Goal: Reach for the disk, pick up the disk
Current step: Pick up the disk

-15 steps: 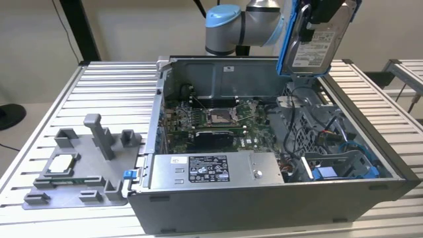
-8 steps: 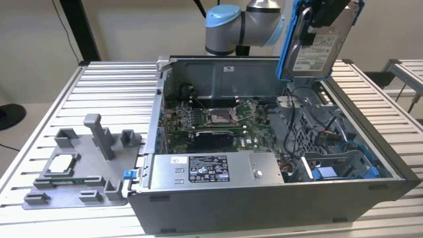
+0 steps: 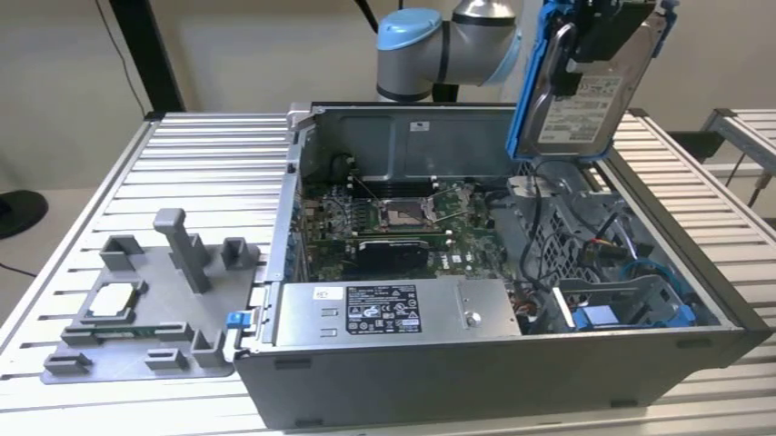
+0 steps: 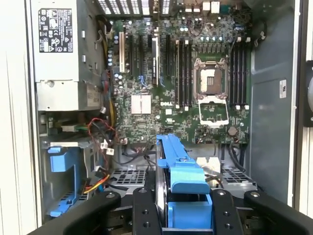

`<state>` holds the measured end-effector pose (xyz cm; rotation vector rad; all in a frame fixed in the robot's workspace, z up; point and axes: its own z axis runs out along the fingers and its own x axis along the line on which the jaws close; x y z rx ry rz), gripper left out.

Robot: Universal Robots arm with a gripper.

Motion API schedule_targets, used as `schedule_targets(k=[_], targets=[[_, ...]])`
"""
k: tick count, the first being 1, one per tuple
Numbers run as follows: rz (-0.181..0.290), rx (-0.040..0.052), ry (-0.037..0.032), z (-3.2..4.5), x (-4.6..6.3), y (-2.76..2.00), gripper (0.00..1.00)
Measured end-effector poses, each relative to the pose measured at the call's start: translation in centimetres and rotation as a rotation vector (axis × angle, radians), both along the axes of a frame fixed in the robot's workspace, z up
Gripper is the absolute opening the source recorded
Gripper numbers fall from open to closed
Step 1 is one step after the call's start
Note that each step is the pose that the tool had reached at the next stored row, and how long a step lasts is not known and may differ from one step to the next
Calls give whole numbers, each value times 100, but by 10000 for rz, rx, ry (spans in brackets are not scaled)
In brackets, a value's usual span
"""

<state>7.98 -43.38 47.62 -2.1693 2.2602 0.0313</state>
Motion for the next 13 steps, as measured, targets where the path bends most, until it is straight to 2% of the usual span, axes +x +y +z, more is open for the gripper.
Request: schedule_targets(k=[6, 13], targets=[[-1, -1, 0, -2, -22, -215, 0], [-1, 0, 0, -3, -25, -441, 0]])
